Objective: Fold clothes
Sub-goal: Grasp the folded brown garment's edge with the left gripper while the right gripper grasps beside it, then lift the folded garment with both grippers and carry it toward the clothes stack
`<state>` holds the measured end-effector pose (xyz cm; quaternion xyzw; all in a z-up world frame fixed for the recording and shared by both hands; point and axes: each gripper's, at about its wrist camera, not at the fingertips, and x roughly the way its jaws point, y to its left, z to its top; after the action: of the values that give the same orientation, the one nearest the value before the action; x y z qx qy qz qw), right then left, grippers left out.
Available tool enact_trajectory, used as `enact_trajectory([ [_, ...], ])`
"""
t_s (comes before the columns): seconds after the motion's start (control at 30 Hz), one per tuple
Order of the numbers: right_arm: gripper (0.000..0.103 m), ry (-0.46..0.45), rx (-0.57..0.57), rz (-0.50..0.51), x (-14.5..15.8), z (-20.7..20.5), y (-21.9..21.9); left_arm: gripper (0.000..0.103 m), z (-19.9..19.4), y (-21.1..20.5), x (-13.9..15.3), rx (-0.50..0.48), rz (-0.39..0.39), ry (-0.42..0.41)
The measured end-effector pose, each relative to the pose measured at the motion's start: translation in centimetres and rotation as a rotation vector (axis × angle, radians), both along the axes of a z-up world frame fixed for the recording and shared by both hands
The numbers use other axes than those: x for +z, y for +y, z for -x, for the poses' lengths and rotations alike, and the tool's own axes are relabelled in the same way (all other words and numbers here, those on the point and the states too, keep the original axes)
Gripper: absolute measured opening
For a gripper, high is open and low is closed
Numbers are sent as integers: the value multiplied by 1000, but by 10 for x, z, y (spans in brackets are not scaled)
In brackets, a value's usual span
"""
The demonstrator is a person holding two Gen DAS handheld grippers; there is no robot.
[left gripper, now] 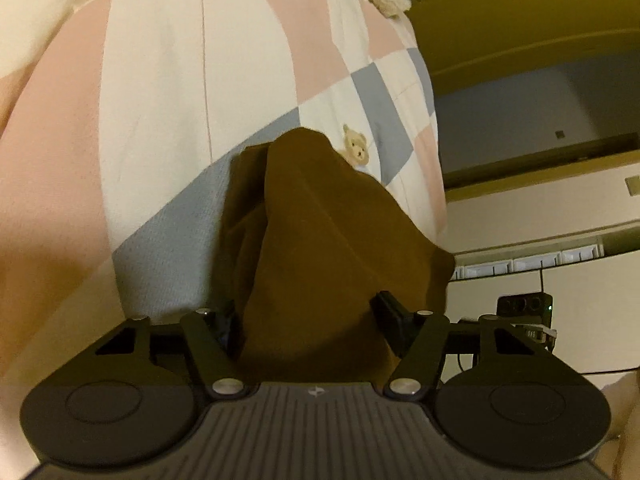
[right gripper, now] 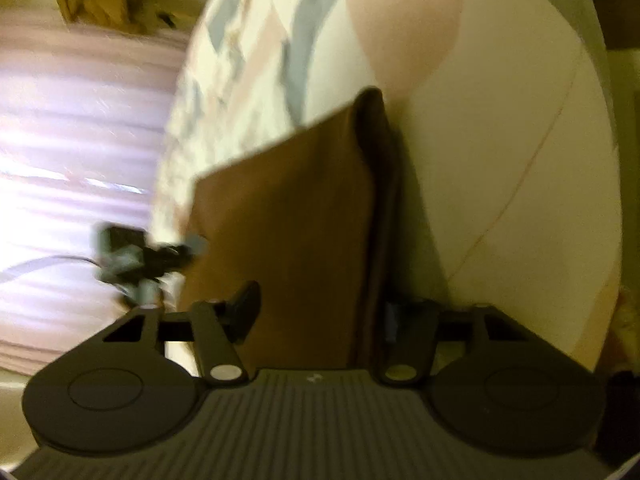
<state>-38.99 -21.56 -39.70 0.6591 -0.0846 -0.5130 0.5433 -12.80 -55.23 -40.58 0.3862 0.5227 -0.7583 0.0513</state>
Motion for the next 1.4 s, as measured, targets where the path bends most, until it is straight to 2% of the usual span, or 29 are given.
enact_trajectory([
  [0.03,39,9,-6,-20,-3,-1,-1,69,3,2,0,-8,9,-12],
  [0.1,38,-37,-51,-22,-9,2,2,76,9,2,-2,-8,8,-26],
  [0.17,46,-65,-70,-9,-12,0,2,78,14,3,-4,-1,-5,-41],
  [0.2,59,-64,-51,11,-12,-4,-4,78,16,4,-4,1,-9,-50],
  [0.23,66,-57,-28,35,-11,-9,-12,77,18,6,-2,-5,2,-61],
  [0.27,66,-38,-3,49,-10,-13,-19,75,21,8,1,-14,19,-67],
  [0.3,48,-21,19,63,-9,-17,-25,71,26,11,4,-22,36,-69],
  [0.33,17,-18,31,76,-8,-19,-29,65,28,14,6,-23,51,-69],
  [0.4,13,-47,20,76,-9,-18,-29,55,28,19,10,-10,67,-57],
  [0.53,9,-31,34,137,16,-15,-21,39,15,23,27,36,86,-36],
  [0.67,9,-1,46,163,54,-2,-27,38,10,31,58,72,105,-18],
  [0.83,9,50,63,207,107,42,-56,37,18,23,112,120,146,18],
  [0.97,9,103,67,259,151,94,-96,38,58,-7,157,140,198,55],
  [1.1,9,150,53,333,185,166,-156,38,127,-62,192,167,247,106],
  [1.3,9,164,47,403,209,301,-276,38,258,-178,229,214,314,140],
  [1.4,9,190,39,416,229,363,-329,38,326,-240,245,215,321,144],
])
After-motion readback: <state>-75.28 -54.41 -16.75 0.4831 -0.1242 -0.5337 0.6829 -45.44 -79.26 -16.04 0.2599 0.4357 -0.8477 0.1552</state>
